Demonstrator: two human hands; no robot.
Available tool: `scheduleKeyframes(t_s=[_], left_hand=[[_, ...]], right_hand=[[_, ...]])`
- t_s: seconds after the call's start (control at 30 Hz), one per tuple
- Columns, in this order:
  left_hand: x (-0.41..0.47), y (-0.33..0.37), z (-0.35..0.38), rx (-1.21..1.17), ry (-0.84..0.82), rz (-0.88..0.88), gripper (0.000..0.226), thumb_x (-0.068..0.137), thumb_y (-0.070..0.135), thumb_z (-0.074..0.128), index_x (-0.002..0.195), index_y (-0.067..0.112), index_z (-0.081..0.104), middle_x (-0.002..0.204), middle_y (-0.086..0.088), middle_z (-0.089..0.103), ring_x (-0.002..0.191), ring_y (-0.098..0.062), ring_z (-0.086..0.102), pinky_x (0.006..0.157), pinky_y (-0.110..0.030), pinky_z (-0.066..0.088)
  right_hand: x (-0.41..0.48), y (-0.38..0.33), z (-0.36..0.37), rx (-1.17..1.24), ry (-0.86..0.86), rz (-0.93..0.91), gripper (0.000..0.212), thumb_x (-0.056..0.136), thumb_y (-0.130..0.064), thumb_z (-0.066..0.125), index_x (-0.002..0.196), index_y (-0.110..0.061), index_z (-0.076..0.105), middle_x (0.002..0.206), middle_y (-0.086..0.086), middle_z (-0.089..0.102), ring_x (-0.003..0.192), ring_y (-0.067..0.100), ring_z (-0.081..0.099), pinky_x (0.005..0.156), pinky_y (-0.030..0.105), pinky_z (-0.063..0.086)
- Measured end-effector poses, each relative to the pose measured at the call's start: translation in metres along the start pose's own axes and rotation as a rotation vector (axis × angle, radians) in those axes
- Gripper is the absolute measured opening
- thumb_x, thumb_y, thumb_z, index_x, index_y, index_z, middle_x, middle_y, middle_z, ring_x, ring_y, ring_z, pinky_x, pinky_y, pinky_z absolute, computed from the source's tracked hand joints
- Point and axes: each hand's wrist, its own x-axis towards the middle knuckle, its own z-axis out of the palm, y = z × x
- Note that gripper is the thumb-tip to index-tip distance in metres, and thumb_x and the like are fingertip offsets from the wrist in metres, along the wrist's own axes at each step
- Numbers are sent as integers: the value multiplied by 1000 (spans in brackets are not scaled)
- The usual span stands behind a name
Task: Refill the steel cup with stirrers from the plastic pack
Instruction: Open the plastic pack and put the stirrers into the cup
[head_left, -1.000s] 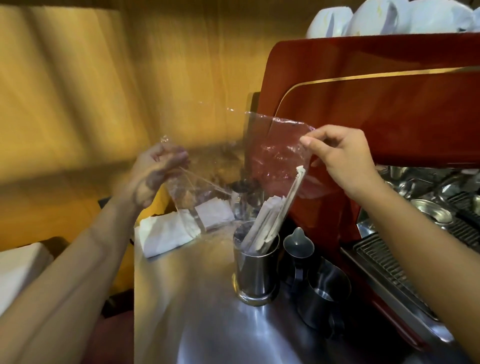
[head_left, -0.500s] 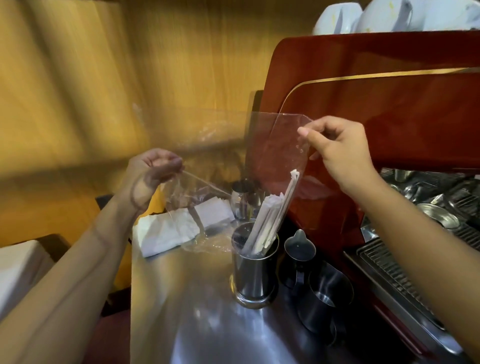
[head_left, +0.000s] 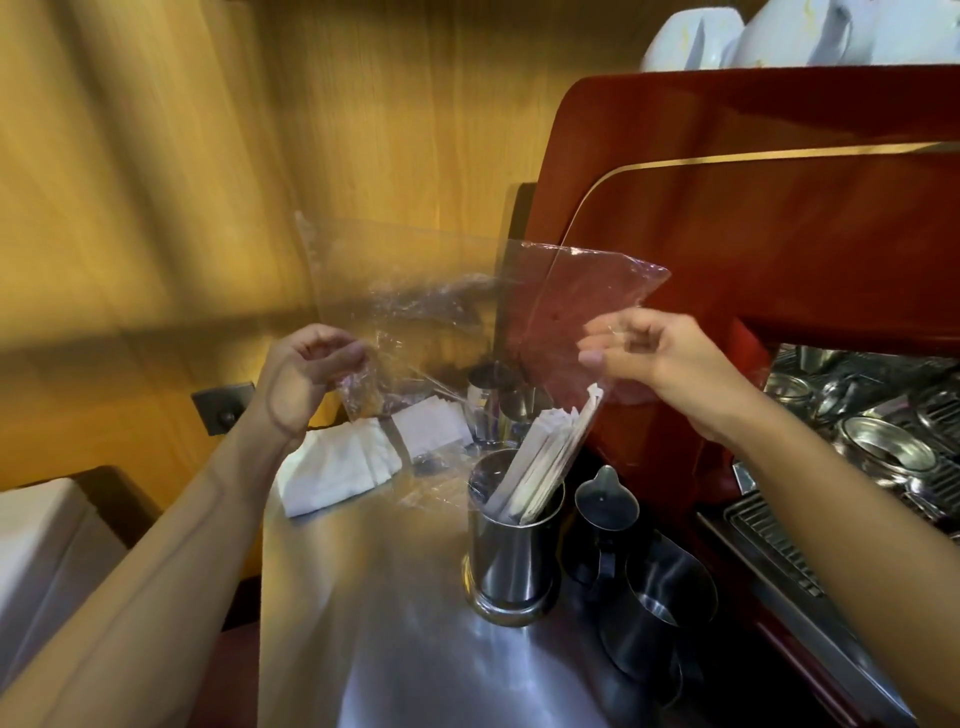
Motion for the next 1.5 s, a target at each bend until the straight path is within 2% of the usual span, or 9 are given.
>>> scheduleKeyframes(t_s=[0.1,0.23,0.33,0.43,0.53,0.73,1.17,1.33,1.5], left_hand=[[0,-5,-2,-14,38,3,13,78,9,68,72,20,66,60,9,70,59,-7,63,56,-16,50],[-1,-8,-4,-50,7,-35,6,75,16,70,73,21,68,64,7,71,63,-9,64,60,-20,50],[-1,-10,-2,-78,-37,-105,15,67,26,73,81,22,68,74,2,71,69,-10,66,62,-26,49],[-4,-15,3,-74,-81,-148,24,64,25,73,85,15,65,76,-1,71,65,-8,67,54,-19,50],[-4,-14,1,-21,-61,-108,16,66,32,72,76,20,70,68,4,72,69,-11,66,64,-23,51],[0,0,-8,-11,-34,-28,13,68,36,74,72,24,71,68,7,72,69,-9,66,75,-33,49],[-4,15,-4,-37,1,69,5,73,22,74,73,20,70,64,5,72,65,-11,65,67,-22,55],[-3,9,0,-1,2,68,5,81,17,67,76,16,67,63,5,71,63,-11,64,67,-24,55],[-5,-5,-2,-28,65,-13,4,81,13,66,78,16,66,61,6,71,61,-12,65,68,-31,53]], right_hand=[[-7,10,3,-39,-20,21,27,64,-30,76,88,-21,69,89,8,70,79,16,64,74,33,53],[-10,15,11,0,133,-35,2,77,-12,71,76,-12,73,77,21,64,68,24,56,70,37,48],[-8,13,15,43,170,-33,5,77,-11,71,73,-13,72,68,13,63,64,19,54,63,29,47],[-3,10,17,50,192,-42,10,78,-17,71,70,-12,72,61,-2,67,59,7,58,59,24,48],[2,4,15,78,197,-93,20,80,-18,69,70,-1,71,52,-9,67,53,0,59,53,12,45],[12,-12,16,117,224,-204,16,79,-18,69,66,-11,72,56,-8,68,56,4,58,50,12,44],[13,-22,11,100,261,-298,13,79,-15,69,67,-20,70,59,-11,70,57,5,60,52,17,47],[10,-13,14,10,156,-168,7,80,-21,69,72,-21,68,62,-5,67,53,1,57,48,13,45],[-3,10,20,-12,118,-42,8,78,-13,70,76,-21,69,74,14,62,61,17,54,52,19,47]])
